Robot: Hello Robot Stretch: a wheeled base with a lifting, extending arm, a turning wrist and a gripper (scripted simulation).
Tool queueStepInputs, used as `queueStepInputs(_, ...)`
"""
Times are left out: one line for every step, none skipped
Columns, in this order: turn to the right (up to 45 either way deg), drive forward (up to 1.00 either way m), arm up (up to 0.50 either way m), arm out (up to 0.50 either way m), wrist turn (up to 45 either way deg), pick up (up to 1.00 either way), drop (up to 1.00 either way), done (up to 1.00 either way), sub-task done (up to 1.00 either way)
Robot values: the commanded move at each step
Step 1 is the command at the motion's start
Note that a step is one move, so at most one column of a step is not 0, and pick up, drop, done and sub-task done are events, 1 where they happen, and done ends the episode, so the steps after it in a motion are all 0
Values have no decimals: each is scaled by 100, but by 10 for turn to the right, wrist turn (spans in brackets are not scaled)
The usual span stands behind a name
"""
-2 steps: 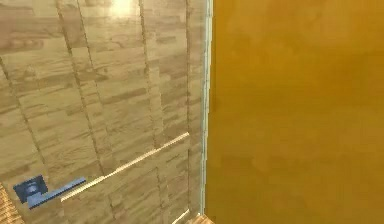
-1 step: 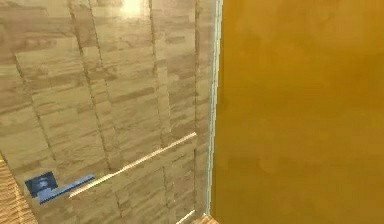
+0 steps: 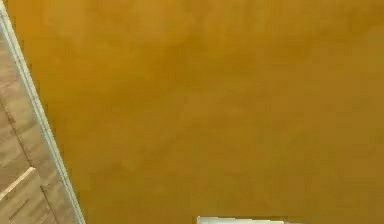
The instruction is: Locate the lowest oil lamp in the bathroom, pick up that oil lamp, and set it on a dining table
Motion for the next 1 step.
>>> queueStepInputs(210, 0, 0, 0, 0, 0, 0, 0, 0)
